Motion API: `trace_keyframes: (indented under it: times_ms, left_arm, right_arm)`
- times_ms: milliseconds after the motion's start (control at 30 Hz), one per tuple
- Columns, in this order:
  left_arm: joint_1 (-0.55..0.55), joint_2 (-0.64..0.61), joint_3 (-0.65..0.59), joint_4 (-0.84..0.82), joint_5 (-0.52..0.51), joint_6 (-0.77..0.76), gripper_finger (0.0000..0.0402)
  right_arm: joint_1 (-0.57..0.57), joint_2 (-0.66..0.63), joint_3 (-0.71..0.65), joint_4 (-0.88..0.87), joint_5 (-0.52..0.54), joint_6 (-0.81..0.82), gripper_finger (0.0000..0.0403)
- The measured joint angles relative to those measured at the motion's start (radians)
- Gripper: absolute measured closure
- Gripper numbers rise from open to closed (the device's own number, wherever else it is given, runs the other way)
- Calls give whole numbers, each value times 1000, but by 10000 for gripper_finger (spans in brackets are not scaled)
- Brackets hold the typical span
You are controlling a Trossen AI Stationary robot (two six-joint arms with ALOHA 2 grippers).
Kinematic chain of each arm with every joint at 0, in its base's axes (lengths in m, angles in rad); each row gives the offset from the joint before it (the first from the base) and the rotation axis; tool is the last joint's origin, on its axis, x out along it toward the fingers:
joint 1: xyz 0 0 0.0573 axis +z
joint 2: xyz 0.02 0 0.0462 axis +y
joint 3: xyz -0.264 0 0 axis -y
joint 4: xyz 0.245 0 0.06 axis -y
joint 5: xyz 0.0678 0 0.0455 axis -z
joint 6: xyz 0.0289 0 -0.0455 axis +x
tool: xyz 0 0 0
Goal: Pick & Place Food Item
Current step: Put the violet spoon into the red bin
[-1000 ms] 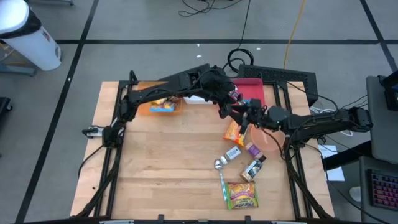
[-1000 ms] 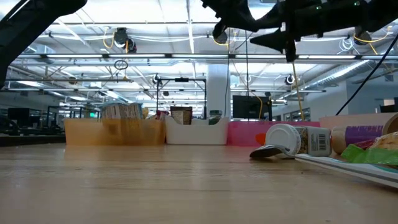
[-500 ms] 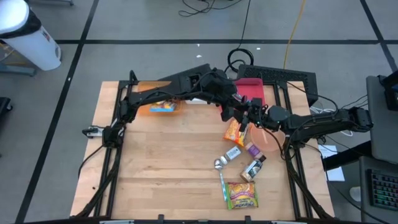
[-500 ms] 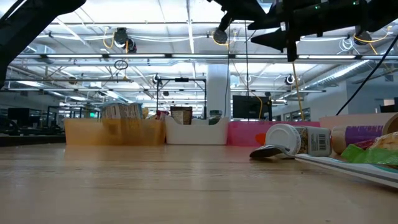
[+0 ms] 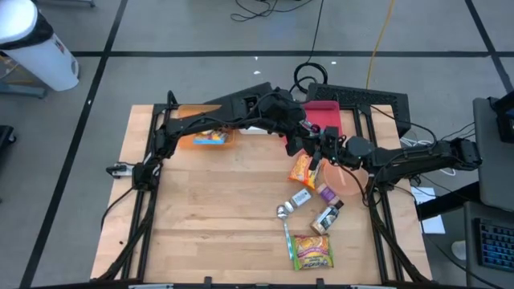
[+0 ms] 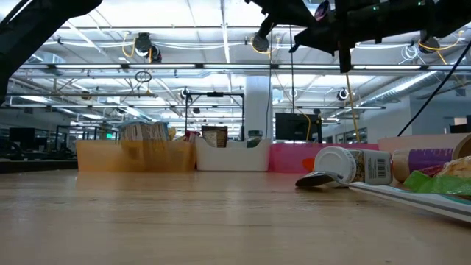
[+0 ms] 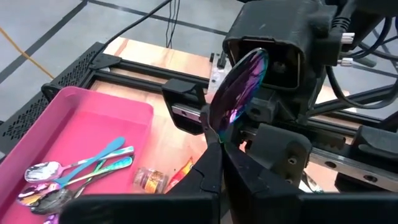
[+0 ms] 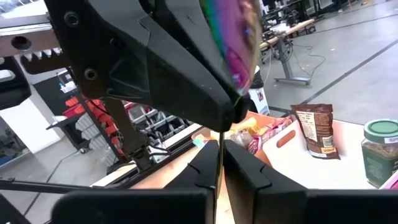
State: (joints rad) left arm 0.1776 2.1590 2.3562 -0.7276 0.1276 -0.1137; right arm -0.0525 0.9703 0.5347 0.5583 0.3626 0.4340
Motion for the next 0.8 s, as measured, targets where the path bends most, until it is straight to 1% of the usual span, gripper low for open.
trace_keyframes:
  times_ms: [200, 433, 533, 633, 700, 800]
  left_arm:
    - [15, 0, 0, -1, 5, -3, 353]
    - [32, 0, 0, -4, 14, -24, 318]
    - [43, 0, 0, -3, 57, -23, 294]
    - [54, 0, 0, -4, 100, -29, 262]
    - [61, 0, 0, -5, 118, -37, 239]
    - [74, -1, 0, -5, 137, -50, 211]
  right_arm:
    - [0, 0, 0, -2, 1, 3, 401]
    - [0, -7, 0, -16, 1, 8, 402]
    - [-7, -27, 0, -51, -4, 31, 402]
    - [-23, -59, 0, -111, -5, 44, 402]
    - [-45, -84, 0, -160, -36, 45, 402]
    - [-105, -112, 0, -224, -140, 86, 402]
